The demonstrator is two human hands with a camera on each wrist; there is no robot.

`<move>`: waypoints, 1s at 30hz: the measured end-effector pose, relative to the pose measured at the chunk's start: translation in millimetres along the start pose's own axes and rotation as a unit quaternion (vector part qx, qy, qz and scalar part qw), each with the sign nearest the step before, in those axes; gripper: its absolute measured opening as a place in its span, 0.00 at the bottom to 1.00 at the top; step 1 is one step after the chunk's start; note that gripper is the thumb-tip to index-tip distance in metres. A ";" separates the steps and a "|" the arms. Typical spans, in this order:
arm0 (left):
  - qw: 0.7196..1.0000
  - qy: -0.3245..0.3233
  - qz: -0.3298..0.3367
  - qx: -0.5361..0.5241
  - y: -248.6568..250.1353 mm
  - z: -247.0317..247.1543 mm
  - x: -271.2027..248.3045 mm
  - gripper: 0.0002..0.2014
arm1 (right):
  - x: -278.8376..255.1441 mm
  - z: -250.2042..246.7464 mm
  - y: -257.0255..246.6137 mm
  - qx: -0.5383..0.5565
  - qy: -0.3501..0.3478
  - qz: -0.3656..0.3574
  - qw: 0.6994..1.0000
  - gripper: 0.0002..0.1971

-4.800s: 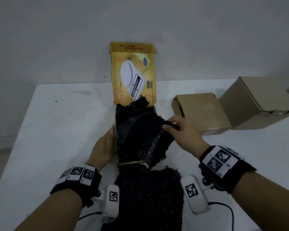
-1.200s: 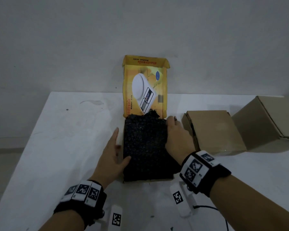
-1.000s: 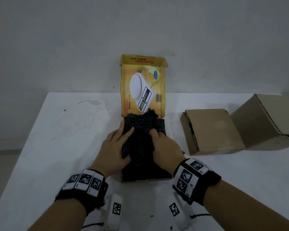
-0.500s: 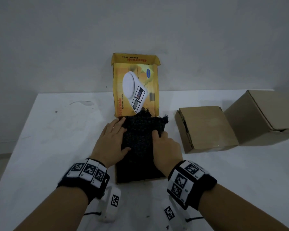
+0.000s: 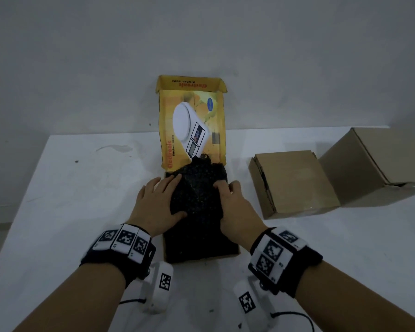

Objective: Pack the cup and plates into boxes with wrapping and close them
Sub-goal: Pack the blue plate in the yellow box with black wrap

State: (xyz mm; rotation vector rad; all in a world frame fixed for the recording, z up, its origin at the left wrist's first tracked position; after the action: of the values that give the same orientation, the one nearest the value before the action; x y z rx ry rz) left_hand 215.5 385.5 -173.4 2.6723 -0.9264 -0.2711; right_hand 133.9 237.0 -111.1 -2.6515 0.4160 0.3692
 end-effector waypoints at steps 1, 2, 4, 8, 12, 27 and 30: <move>1.000 0.000 0.000 -0.003 0.3 0.2 0.1 0.47 | -0.2 -0.6 -1.7 -0.047 0.013 -0.013 0.999 0.35; 1.000 0.000 -0.001 -0.004 0.6 0.5 0.3 0.47 | -0.5 1.9 -3.6 -0.096 0.025 -0.036 0.994 0.37; 1.000 0.000 0.001 -0.001 1.4 1.1 0.4 0.47 | -0.2 10.9 -9.1 -0.186 0.034 -0.094 0.977 0.40; 1.000 -0.007 0.001 0.006 2.8 0.2 0.5 0.47 | 19.1 21.5 -1.0 -0.345 -0.039 -0.092 0.933 0.45; 1.000 -0.011 0.004 0.014 4.0 -3.7 0.5 0.49 | 49.8 16.5 11.7 -0.390 -0.086 -0.040 0.916 0.57; 0.997 -0.051 -0.004 0.055 4.0 -7.0 12.2 0.49 | 60.4 5.8 -25.1 -0.387 -0.002 -0.182 0.904 0.62; 0.998 -0.048 -0.017 0.036 2.0 -6.6 10.7 0.51 | 61.1 6.5 -18.9 -0.407 -0.012 -0.174 0.897 0.58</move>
State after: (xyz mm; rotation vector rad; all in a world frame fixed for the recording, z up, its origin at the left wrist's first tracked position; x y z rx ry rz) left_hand 224.4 378.8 -167.4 2.7641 -0.9363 -0.3845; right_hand 195.3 242.3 -129.3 -3.4299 -0.3126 0.5455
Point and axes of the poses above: each hand's wrist, its own x-axis towards the middle knuckle, its own z-axis out of the palm, y = z × x, the point moved 7 cm from there along x, towards the middle knuckle, and after that the axes turned 9 degrees about z, right-handed, at the moved point
